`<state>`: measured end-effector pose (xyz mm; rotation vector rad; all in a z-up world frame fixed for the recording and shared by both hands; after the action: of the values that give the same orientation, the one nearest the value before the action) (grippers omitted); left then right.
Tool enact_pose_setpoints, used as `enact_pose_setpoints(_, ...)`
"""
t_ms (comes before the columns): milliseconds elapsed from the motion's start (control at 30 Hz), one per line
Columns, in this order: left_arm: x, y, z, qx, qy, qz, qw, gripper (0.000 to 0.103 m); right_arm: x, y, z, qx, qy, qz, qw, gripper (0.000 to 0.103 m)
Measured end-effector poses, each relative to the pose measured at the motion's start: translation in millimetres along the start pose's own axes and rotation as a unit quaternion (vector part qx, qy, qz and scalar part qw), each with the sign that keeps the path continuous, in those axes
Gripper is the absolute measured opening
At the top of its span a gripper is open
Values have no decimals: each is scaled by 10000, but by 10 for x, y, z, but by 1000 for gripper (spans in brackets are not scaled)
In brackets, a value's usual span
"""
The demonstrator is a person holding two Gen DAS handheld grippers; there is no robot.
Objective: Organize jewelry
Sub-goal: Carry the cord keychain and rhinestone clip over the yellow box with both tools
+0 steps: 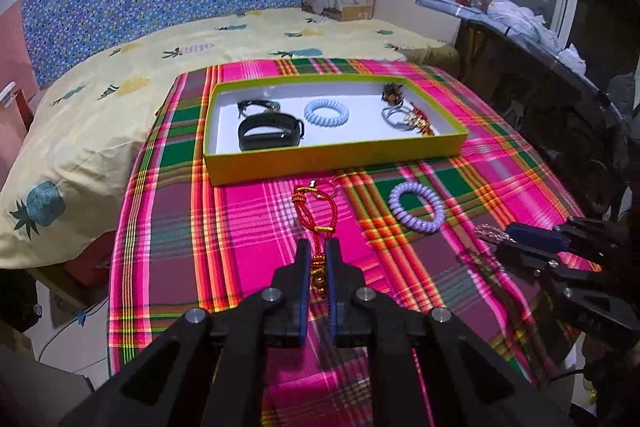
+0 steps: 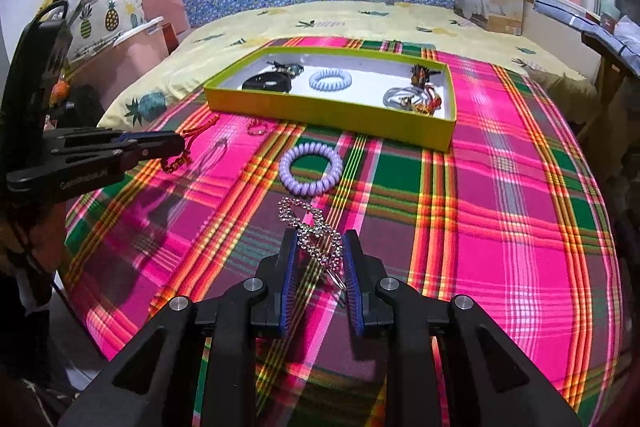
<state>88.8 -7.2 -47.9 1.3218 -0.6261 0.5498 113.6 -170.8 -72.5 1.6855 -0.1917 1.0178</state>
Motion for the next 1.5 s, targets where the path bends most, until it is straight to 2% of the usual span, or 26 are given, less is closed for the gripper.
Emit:
enact_pose_setpoints(433,372,-17,17,-142,10,198,9997,7,438,-62,131,-114,-186,243,9995,23)
enact_pose_setpoints(800,790,-361,20,-282,7,212,9994,7,919,-312,318,-148,-214,350,9990,23)
enact_pose_setpoints(1100,948,-746,49,-321,-69,14,9995,7,1149,-711,549,-148,-370,140,9991,23)
enact_pose_setpoints(1500,946,-1080,65,-402,-102,-290,9987,8,1174,-1071,627,-82,-308,-239,9992,23)
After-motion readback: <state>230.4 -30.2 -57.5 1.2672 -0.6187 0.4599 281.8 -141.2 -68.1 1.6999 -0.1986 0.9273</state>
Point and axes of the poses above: each gripper's, at about its wrist camera, not at the fingertips, and y roughly against the way its jaws point, z to its right, x to its top, the point moved 6 cm from there along -y, roughly the way its jaws point, and after that the axes turned 3 degrees about -x, right-handed, at the moved point
